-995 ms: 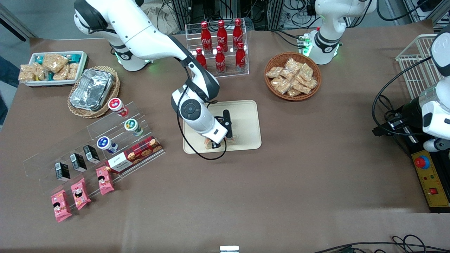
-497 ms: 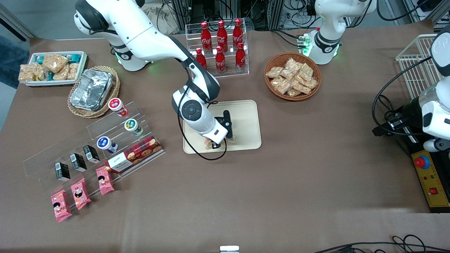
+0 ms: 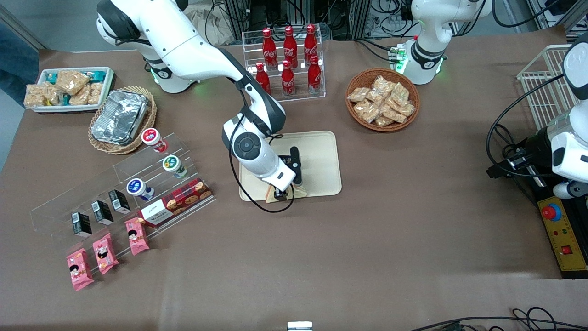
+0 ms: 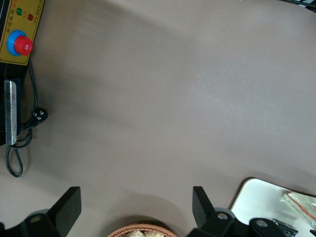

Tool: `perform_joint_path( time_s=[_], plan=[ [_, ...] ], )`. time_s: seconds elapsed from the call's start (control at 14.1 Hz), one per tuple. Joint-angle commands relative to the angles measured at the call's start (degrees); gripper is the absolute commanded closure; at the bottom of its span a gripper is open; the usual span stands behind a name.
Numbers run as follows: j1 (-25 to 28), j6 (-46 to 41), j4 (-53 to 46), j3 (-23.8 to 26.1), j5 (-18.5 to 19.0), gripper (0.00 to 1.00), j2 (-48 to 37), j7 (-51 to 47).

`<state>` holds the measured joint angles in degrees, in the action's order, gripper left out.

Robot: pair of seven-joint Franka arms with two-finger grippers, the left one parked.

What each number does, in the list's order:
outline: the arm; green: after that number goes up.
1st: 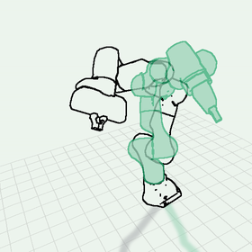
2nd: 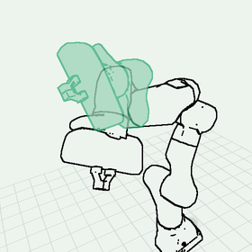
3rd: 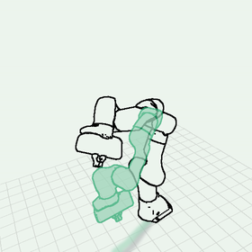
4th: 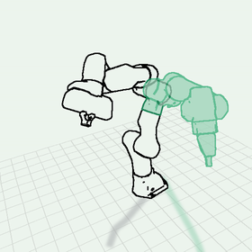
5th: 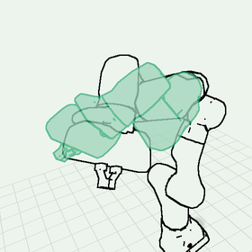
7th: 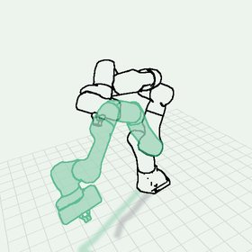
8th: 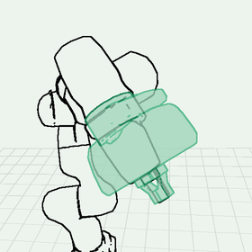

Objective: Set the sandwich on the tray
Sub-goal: 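Lower the sandwich onto the tray and open the right gripper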

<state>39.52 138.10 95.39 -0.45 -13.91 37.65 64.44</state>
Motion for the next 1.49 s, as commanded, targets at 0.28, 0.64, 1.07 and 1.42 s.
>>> perform_joint_path(
  time_s=[0.28, 0.64, 1.07, 1.42],
  plan=[
    [-0.32, -0.47, -0.82, 0.1, 0.11, 0.01, 0.15, -0.11],
    [-0.41, -0.55, -0.64, 0.1, 0.64, 0.01, 0.15, 1.29],
    [-0.67, -0.55, -0.56, 0.1, 0.37, 0.01, 0.06, 3.15],
    [-0.94, -5.72, -0.2, 0.01, 0.02, 0.01, -0.64, 2.97]
  ],
)
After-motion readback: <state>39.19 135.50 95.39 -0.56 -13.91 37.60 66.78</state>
